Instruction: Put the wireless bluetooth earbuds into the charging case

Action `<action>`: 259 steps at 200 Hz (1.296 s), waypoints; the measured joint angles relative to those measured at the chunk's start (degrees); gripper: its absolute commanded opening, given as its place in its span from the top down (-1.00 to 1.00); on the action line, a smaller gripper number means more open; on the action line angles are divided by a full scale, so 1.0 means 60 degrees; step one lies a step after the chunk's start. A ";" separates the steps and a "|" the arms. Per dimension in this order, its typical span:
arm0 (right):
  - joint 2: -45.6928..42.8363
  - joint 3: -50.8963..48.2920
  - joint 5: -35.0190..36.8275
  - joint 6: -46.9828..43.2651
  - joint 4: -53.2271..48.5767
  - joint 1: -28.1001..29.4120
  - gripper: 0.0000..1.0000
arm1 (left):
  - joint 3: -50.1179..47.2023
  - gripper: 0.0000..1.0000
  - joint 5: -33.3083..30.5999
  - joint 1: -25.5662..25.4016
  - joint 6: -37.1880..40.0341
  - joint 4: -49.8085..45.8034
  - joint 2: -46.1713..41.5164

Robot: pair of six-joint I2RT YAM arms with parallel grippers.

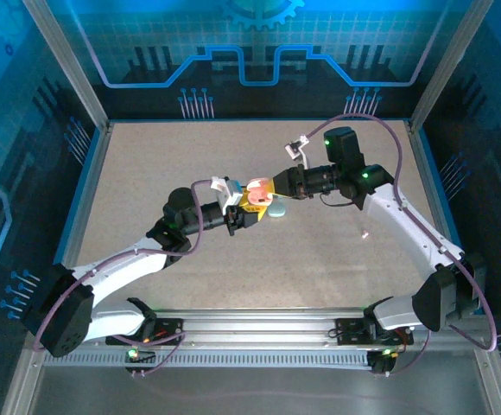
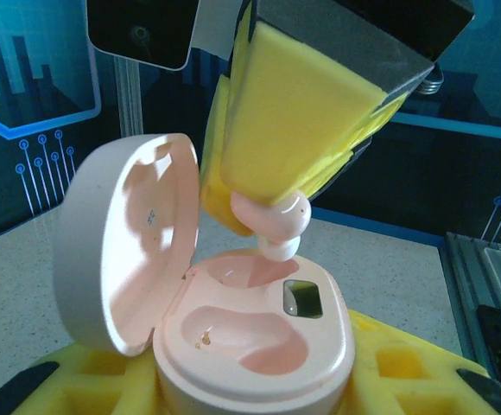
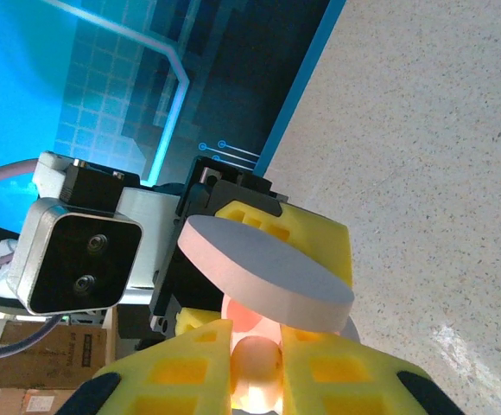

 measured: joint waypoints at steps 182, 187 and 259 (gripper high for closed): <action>0.0000 0.0561 0.1555 -0.1483 -0.1049 0.0484 0.42 | 0.0000 0.36 -0.0004 0.0018 -0.0251 0.0211 0.0135; -0.0004 0.0572 0.1574 -0.1494 -0.1071 0.0488 0.42 | 0.0000 0.36 0.0000 0.0018 -0.0251 0.0215 0.0135; -0.0007 0.0783 0.1843 -0.1665 -0.1443 0.0510 0.35 | 0.0000 0.36 0.0000 0.0007 -0.0248 0.0273 0.0135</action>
